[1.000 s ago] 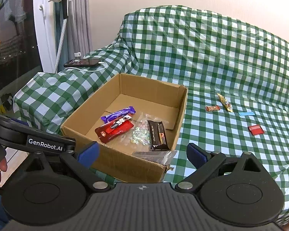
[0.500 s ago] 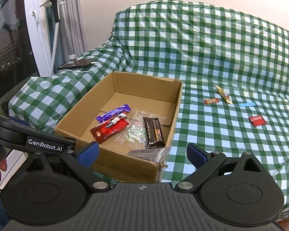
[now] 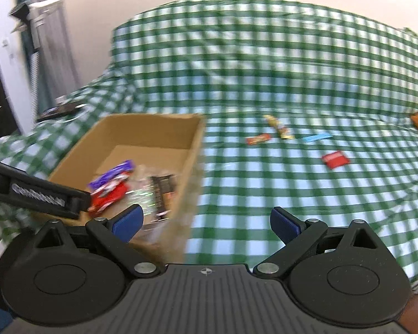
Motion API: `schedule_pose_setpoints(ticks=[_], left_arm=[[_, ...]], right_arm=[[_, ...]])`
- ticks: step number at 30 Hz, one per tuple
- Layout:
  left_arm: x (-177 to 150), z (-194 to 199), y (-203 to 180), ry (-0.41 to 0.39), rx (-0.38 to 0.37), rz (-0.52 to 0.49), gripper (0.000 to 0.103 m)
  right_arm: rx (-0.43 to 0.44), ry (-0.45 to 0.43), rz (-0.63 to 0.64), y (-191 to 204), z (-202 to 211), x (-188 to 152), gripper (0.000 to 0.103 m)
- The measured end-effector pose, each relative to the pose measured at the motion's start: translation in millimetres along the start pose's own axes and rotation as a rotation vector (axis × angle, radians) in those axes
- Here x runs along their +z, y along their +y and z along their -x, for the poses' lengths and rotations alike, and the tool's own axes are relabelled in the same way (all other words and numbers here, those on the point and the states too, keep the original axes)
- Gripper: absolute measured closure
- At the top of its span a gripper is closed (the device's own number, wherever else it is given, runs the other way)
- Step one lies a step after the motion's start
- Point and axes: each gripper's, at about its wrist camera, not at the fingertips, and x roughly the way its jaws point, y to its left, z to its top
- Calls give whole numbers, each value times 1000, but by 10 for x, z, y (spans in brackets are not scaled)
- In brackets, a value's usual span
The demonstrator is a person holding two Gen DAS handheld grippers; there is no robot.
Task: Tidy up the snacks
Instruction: 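Grasp the red-capped candy stick with left tool while right tool grasps the red packet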
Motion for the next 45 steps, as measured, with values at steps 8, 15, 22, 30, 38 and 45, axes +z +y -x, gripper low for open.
schedule_pose_setpoints(ticks=[8, 15, 22, 30, 38, 45], left_arm=[[892, -516, -666, 4, -70, -77, 0], [1724, -1688, -1387, 99, -127, -189, 0], [2395, -3109, -1896, 108, -160, -184, 0], [2641, -4219, -2132, 198, -154, -262, 0], [2719, -4350, -2011, 214, -214, -211, 0], [2693, -4332, -2062, 208, -217, -217, 0]], right_arm=[[-174, -28, -134, -1009, -300, 168, 4], [-251, -37, -165, -1712, -1043, 338, 1], [-304, 8, -176, -2433, -2387, 552, 0], [-316, 67, -176, -3051, -3565, 519, 0], [-272, 2, -63, -3069, -3734, 283, 0], [-278, 3, -56, -3065, -3740, 306, 0]])
